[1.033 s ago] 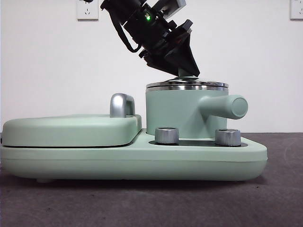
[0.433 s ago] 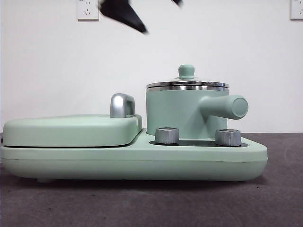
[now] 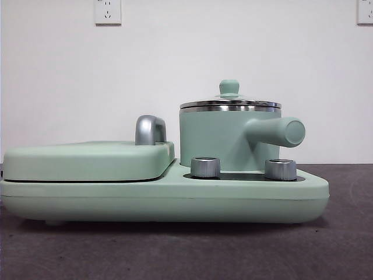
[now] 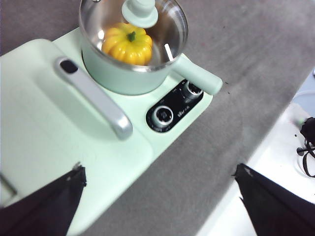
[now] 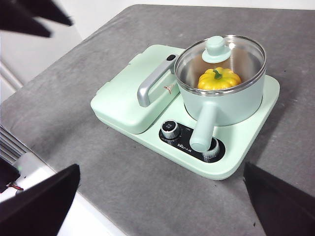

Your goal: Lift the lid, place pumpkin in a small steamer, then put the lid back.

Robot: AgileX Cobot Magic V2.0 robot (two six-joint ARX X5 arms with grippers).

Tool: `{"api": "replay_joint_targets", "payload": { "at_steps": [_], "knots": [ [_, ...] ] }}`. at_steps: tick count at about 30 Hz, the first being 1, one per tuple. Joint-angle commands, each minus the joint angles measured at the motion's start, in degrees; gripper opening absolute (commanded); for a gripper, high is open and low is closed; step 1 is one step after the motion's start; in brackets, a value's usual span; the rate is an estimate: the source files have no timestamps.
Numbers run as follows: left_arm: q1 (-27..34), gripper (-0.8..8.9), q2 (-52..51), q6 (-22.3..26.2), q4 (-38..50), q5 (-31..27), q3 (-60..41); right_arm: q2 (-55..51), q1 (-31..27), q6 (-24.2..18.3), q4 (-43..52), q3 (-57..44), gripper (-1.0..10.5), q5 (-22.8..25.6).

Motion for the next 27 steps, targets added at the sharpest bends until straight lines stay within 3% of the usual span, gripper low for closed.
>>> {"api": "replay_joint_targets", "payload": {
  "at_steps": [1,4,7,8,10,11,27],
  "knots": [
    [1.07,4.65,-6.75,0.24,2.6,0.81,-7.56,0.22,0.39,0.42,0.57,0.48,5.4,0.31],
    [2.36,4.28,-15.04,-1.7,6.05,0.81,-16.35,0.22,0.39,0.42,0.57,0.48,5.4,0.52],
    [2.97,1.32,-22.25,-2.97,9.35,0.81,-23.52,0.22,0.39,0.42,0.57,0.48,5.2,1.55],
    [3.04,-0.19,-24.37,-3.13,10.32,0.79,-25.46,0.22,0.39,0.39,0.57,0.48,4.3,1.53],
    [3.06,0.09,-27.61,-3.13,11.82,0.79,-28.17,0.22,0.39,0.11,0.55,0.48,-0.2,1.55],
    [3.06,0.09,-28.89,-3.13,12.15,0.76,-29.07,0.22,0.39,-0.46,0.59,0.48,0.4,1.88],
    [3.06,0.1,-33.09,-3.13,12.0,0.76,-29.24,0.22,0.39,-0.5,0.59,0.5,0.1,1.73]
  ]
}}
